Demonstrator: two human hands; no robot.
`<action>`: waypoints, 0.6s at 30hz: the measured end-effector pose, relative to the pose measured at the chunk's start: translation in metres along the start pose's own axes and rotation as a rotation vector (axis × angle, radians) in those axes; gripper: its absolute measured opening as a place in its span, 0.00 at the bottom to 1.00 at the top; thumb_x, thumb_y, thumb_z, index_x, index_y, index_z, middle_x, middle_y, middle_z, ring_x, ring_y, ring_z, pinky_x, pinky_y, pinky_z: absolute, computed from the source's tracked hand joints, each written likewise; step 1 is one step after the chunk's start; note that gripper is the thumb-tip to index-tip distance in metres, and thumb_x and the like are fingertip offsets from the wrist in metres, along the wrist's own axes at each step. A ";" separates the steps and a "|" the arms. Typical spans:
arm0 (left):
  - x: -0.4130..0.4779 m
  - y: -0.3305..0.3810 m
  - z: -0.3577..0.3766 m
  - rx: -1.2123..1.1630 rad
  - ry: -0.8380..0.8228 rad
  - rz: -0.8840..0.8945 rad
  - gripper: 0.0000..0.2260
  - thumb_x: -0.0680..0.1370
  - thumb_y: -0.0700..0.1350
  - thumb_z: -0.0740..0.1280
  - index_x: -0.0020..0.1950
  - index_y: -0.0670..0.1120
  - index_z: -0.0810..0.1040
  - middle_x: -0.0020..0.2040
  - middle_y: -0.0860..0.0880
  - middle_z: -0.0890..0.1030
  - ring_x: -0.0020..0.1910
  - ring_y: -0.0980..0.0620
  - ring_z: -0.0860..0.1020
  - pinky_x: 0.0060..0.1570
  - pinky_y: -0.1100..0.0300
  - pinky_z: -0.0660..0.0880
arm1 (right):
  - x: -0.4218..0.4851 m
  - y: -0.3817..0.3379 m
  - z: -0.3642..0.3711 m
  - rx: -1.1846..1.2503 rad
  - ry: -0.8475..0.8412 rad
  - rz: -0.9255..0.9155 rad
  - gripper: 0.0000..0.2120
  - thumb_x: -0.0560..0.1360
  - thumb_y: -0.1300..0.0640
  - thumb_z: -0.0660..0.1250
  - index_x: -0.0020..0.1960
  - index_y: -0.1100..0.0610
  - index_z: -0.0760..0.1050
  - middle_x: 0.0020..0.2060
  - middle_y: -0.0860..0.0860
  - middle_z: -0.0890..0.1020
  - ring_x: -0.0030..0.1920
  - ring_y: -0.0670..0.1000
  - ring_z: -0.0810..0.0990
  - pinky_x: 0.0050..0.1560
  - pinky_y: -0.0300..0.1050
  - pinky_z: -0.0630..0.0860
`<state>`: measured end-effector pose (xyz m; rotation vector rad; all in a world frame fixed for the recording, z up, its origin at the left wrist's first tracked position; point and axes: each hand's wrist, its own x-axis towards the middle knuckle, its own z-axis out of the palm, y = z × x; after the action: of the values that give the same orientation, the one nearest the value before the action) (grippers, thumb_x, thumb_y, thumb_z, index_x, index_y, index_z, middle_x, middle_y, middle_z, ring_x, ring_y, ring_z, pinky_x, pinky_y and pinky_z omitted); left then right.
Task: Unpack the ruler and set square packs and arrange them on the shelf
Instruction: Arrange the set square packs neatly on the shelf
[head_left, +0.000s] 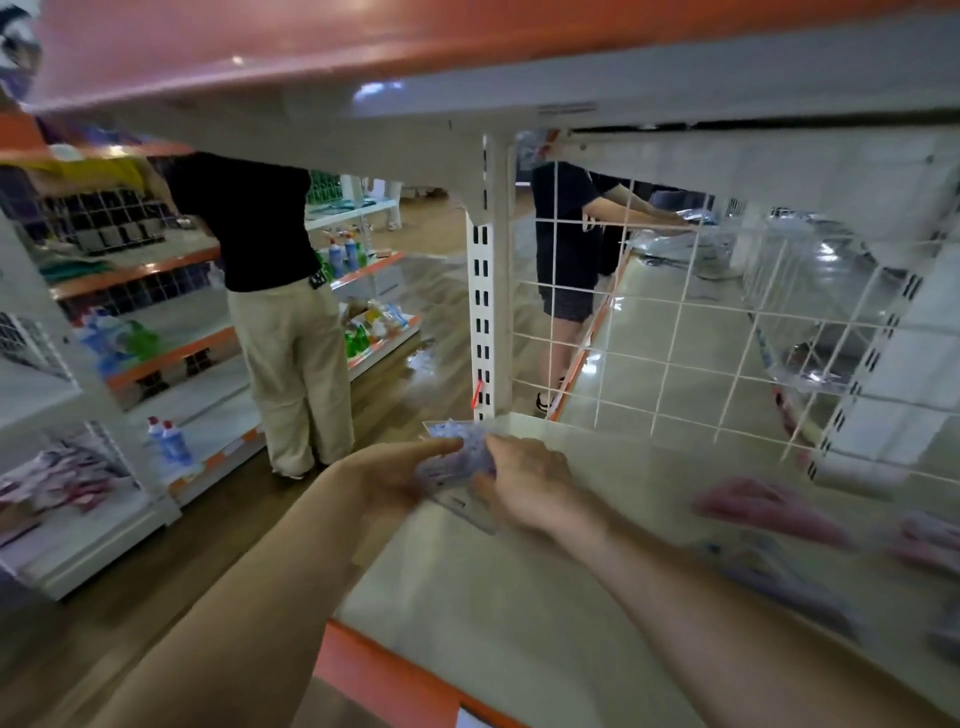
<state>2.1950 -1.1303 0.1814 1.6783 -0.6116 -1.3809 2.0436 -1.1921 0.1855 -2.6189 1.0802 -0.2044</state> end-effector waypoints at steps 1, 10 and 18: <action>0.000 -0.003 -0.006 -0.046 -0.034 -0.011 0.10 0.80 0.47 0.63 0.51 0.42 0.80 0.47 0.45 0.81 0.47 0.51 0.75 0.53 0.61 0.71 | 0.001 -0.005 0.001 0.007 0.000 -0.026 0.09 0.79 0.51 0.58 0.57 0.53 0.70 0.58 0.55 0.77 0.60 0.57 0.74 0.56 0.49 0.67; -0.045 -0.003 -0.023 -0.140 0.033 0.045 0.08 0.79 0.38 0.62 0.44 0.40 0.78 0.33 0.47 0.83 0.29 0.54 0.81 0.39 0.60 0.78 | 0.004 -0.013 -0.002 0.467 -0.111 -0.155 0.18 0.76 0.50 0.66 0.64 0.53 0.74 0.55 0.50 0.79 0.56 0.53 0.78 0.60 0.45 0.73; -0.073 0.007 0.054 -0.428 -0.222 0.318 0.10 0.72 0.37 0.65 0.53 0.42 0.76 0.42 0.45 0.84 0.35 0.50 0.82 0.35 0.58 0.80 | -0.061 0.027 -0.067 1.056 0.107 -0.078 0.13 0.75 0.65 0.68 0.55 0.51 0.72 0.43 0.50 0.80 0.33 0.43 0.80 0.31 0.34 0.74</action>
<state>2.1252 -1.0918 0.2252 1.0499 -0.6227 -1.3568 1.9660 -1.1817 0.2390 -1.6935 0.6155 -0.7116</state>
